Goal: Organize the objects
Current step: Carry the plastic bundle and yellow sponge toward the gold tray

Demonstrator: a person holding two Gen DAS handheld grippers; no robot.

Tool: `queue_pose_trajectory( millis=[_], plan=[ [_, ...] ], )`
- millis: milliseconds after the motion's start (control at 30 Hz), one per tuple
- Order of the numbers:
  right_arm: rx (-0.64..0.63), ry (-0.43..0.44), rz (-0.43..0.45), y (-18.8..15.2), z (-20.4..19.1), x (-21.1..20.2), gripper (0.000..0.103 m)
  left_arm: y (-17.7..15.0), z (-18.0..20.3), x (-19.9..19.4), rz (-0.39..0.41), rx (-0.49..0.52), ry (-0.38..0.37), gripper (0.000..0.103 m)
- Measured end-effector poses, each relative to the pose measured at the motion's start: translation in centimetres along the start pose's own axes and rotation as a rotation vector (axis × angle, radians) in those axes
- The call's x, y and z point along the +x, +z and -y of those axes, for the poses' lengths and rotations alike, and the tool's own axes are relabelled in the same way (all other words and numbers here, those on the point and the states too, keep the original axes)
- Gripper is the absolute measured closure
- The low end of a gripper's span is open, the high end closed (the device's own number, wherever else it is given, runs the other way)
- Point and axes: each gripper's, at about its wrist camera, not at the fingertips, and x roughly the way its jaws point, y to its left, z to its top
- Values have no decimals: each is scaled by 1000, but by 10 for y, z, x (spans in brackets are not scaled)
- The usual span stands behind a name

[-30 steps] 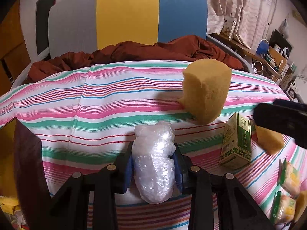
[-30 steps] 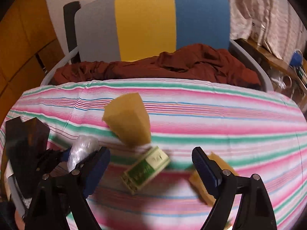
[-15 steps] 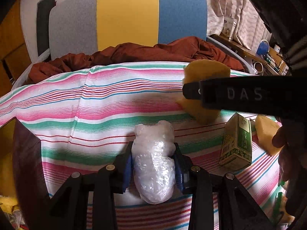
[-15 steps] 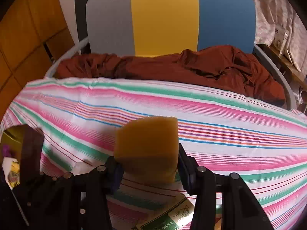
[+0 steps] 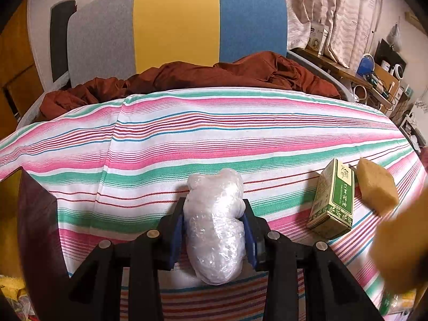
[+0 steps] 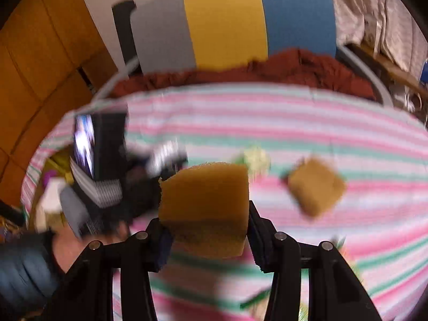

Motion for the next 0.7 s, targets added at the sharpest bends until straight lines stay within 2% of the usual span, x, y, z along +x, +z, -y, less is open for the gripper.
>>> queue_pose_trajectory(
  millis=[133,267,467,700],
  plan=[
    [-10,-25,-71,-15,3,27,54,1,0,0,-2,14,2,65],
    [-44,-52,-69,-11,-1,30,55,-2,5,-2,-1,44,14,65],
    [-15,-20,-64,-10,7,31,56,1,4,-9,-22,38,-5,66],
    [-69,-57,-61,-14,-4,33,56,9,6,-77,95,0,-33,66]
  ],
)
